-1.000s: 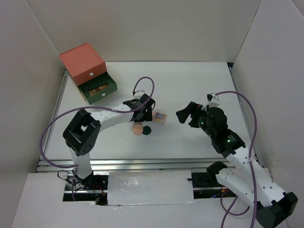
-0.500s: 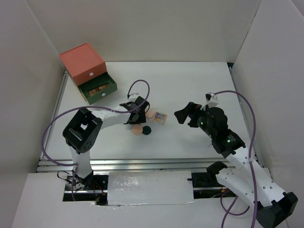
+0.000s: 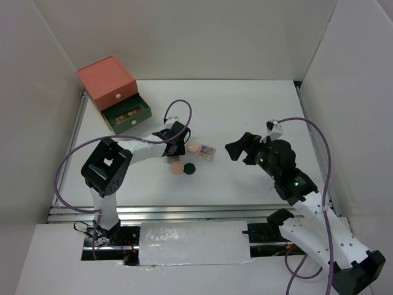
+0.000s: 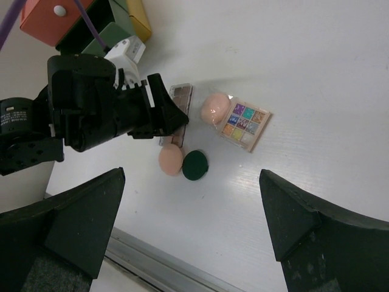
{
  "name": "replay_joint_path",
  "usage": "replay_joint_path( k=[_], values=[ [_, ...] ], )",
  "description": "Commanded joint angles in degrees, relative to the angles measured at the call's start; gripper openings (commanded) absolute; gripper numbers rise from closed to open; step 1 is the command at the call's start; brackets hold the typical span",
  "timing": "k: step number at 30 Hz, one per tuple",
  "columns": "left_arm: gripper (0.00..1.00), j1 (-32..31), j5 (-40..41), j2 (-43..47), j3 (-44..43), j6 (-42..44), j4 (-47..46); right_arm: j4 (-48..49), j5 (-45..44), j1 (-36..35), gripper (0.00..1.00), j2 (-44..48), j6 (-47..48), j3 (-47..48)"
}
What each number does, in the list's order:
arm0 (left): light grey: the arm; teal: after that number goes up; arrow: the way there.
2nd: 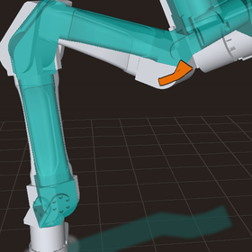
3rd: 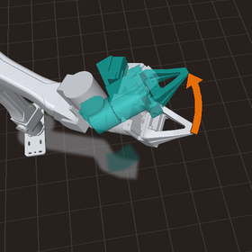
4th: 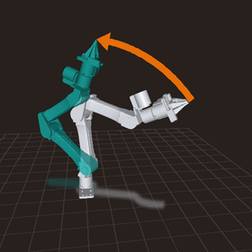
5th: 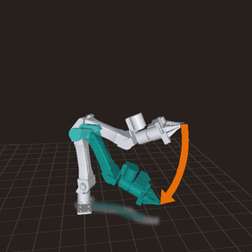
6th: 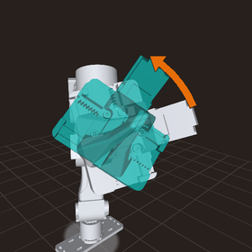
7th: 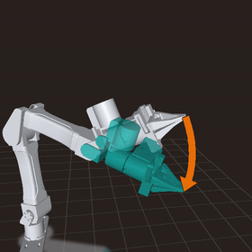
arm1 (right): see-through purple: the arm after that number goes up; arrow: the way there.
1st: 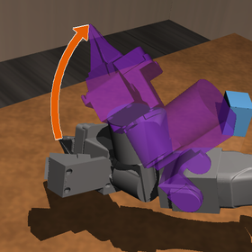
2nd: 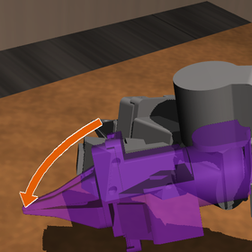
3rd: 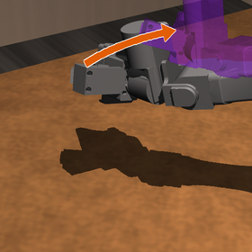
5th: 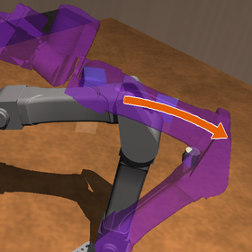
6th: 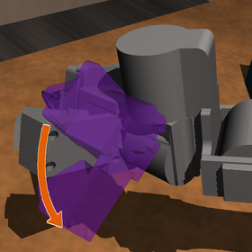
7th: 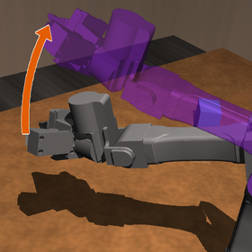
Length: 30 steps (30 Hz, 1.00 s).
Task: Organize the makeup
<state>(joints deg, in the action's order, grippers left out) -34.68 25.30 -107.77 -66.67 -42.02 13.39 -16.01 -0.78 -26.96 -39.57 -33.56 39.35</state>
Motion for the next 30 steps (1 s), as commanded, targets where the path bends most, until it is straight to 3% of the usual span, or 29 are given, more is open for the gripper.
replay_joint_path(
  k=[1, 5, 10, 14, 15, 18, 21, 23, 28, 30],
  values=[
    [0.14, 0.5, -0.7, 1.6, -4.2, 8.7, -0.5, 3.1, 0.4, 0.2, 1.0, 1.3, 0.6, -0.7],
    [0.0, 0.5, 1.0, 2.4, -14.7, 23.1, -1.0, 2.8, 0.5, 0.2, 1.0, 2.1, 0.8, -0.7],
    [0.0, 1.4, 5.8, 3.8, -18.3, 40.6, -2.7, 2.9, 0.0, 0.2, 1.0, 4.0, 1.0, -1.0],
    [0.0, 2.2, 15.1, 4.8, -18.3, 53.9, -7.9, 3.4, 0.3, 0.2, 1.0, 5.0, 0.9, -1.4],
    [0.0, 2.3, 22.0, 4.2, -18.1, 61.3, -9.9, 3.4, 0.5, 0.2, 1.0, 5.1, 0.8, -1.4],
    [0.0, 4.9, 27.2, 4.1, -16.6, 74.5, -19.3, 4.5, 2.6, 0.2, 1.0, 5.5, 0.4, -1.9],
    [0.0, 9.4, 26.6, 5.3, -15.5, 79.7, -25.4, 4.7, 3.4, 0.2, 1.0, 5.9, 0.3, -2.3],
    [0.0, 11.5, 25.9, 6.8, -15.9, 80.4, -24.6, 4.8, 3.7, 0.2, 1.0, 6.1, 0.2, -2.5],
    [0.0, 15.6, 18.6, 11.7, -5.4, 86.3, -36.0, 5.2, 4.8, 0.2, 1.0, 5.7, 0.0, -2.6],
    [0.0, 16.6, 17.8, 10.9, -4.7, 87.4, -35.3, 5.2, 4.8, 0.2, 1.0, 5.5, 0.0, -2.5]
  ],
)
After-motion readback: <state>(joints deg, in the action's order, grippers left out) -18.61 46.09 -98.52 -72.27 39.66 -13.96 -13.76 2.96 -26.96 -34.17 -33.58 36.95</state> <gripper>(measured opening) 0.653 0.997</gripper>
